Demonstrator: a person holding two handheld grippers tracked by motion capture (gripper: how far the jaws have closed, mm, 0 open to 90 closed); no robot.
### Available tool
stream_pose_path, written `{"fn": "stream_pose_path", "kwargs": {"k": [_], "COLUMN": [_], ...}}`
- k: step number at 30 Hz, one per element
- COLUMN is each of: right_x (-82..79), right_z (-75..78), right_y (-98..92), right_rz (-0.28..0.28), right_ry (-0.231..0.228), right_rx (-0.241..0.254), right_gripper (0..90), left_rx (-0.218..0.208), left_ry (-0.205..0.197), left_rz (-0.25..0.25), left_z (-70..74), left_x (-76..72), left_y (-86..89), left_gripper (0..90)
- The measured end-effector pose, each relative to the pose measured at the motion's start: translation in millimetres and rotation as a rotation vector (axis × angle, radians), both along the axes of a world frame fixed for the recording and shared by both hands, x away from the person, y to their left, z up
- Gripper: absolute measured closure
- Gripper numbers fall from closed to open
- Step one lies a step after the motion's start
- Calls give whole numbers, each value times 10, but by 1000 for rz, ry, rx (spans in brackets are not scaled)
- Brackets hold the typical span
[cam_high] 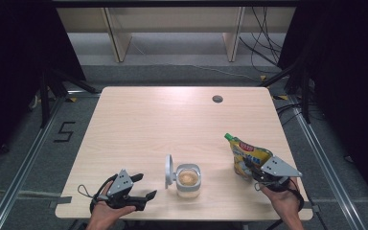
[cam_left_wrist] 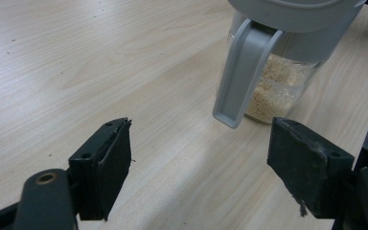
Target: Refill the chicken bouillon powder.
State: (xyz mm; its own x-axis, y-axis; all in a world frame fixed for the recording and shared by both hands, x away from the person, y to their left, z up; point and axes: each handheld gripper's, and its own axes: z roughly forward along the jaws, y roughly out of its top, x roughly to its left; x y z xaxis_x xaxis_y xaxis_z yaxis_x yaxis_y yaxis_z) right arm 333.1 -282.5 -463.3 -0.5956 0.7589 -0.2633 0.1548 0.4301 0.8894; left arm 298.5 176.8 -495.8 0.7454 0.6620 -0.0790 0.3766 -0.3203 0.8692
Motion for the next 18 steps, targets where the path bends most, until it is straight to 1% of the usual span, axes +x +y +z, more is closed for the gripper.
{"fn": "stream_pose_path", "kwargs": {"k": [1,2,3,4,5,6,7,9,13,14,15,16,17,18], "right_x": [-4,-13,-5,-9,-12,-14,-14,-22,-68,-78,-93,-108,-120,-127], "right_z": [-2,-17,-21,-26,-22,-30,-30,-37,-49,-42,-40,-39,-45,-49], "right_y": [-2,5,-4,-7,-19,-19,-33,-41,-41,-36,-30,-20,-23,-27], "right_rz": [-14,-38,-38,-45,-56,-60,-68,-85,-105,-107,-115,-134,-148,-145], "right_ry": [8,16,4,14,20,34,28,40,45,43,57,72,75,84], "right_rx": [10,40,39,54,55,75,71,89,74,55,37,39,37,59], "right_gripper": [706,705,705,704,701,699,695,682,662,651,634,606,592,595], "left_rx": [-4,-8,3,-2,-4,-5,-7,-7,-3,-3,-7,-8,22,-9], "left_ry": [4,3,-4,-2,1,0,-1,0,-2,-2,-5,-14,-21,-15], "left_rz": [1,4,-7,-4,2,1,1,1,2,2,3,-4,-13,-5], "left_z": [-2,-3,1,1,3,3,0,0,5,4,4,6,14,7], "left_x": [-2,-5,0,-3,-8,-7,-4,-4,-5,-5,-5,-1,7,0], "left_y": [-5,-11,-4,-8,-11,-10,-11,-10,-7,-8,-11,-13,6,-14], "left_gripper": [224,224,224,224,224,224,224,224,224,224,224,224,224,224]}}
